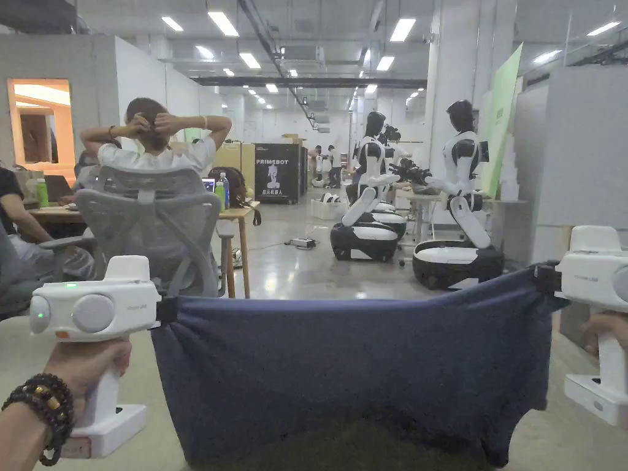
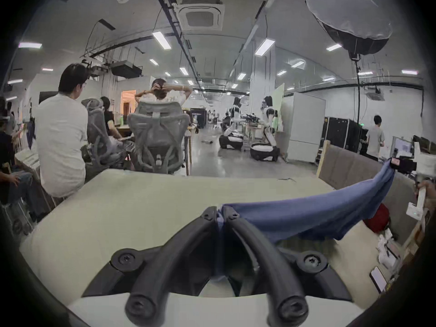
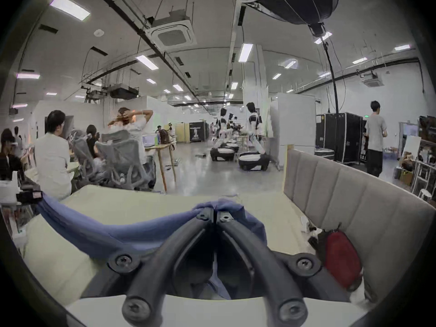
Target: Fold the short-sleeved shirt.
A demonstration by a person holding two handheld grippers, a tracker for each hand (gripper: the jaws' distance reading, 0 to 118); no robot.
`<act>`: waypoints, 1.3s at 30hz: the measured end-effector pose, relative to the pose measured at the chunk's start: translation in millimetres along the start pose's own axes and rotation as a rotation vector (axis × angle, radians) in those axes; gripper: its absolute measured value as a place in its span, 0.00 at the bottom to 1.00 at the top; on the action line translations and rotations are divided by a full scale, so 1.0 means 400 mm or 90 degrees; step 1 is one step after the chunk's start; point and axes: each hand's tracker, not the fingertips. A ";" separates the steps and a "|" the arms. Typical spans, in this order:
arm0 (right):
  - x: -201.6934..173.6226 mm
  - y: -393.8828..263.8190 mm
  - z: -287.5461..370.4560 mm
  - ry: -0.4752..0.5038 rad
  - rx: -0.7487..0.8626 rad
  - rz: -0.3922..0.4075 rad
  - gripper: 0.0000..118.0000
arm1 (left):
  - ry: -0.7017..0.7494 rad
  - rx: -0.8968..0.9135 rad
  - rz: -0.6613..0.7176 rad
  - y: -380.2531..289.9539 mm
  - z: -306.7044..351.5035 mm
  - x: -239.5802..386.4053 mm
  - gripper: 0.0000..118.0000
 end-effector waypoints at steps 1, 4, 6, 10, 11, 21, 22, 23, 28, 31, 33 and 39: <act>-0.001 -0.038 0.036 0.002 -0.012 0.016 0.01 | -0.005 0.001 0.007 -0.042 0.034 -0.003 0.02; -0.004 -0.169 0.138 0.006 -0.041 0.027 0.01 | -0.017 -0.017 -0.002 -0.172 0.131 -0.012 0.02; -0.004 -0.264 0.196 0.020 -0.072 0.025 0.01 | -0.012 -0.033 0.002 -0.255 0.183 -0.015 0.02; -0.020 -0.448 0.268 0.013 -0.156 0.042 0.01 | -0.010 -0.108 0.009 -0.410 0.247 -0.021 0.02; -0.024 -0.488 0.282 0.017 -0.176 0.045 0.01 | -0.005 -0.125 0.011 -0.441 0.248 -0.024 0.02; -0.034 -0.750 0.280 0.031 -0.375 0.127 0.01 | 0.018 -0.275 -0.019 -0.647 0.278 -0.027 0.03; -0.030 -0.765 0.273 0.039 -0.400 0.125 0.01 | 0.019 -0.280 -0.013 -0.654 0.275 -0.029 0.03; -0.028 -0.778 0.265 0.045 -0.421 0.124 0.01 | 0.020 -0.283 -0.008 -0.673 0.255 -0.043 0.02; -0.011 -0.829 0.251 0.053 -0.440 0.118 0.01 | 0.033 -0.305 -0.006 -0.710 0.236 -0.039 0.03; -0.004 -0.818 0.250 0.046 -0.428 0.086 0.08 | 0.044 -0.300 0.018 -0.728 0.235 -0.045 0.13; -0.007 -0.796 0.277 0.058 -0.386 0.060 0.42 | 0.047 -0.289 0.023 -0.717 0.240 -0.051 0.54; -0.019 -0.699 0.317 0.045 -0.260 -0.013 0.91 | 0.062 -0.233 0.030 -0.628 0.335 -0.017 0.93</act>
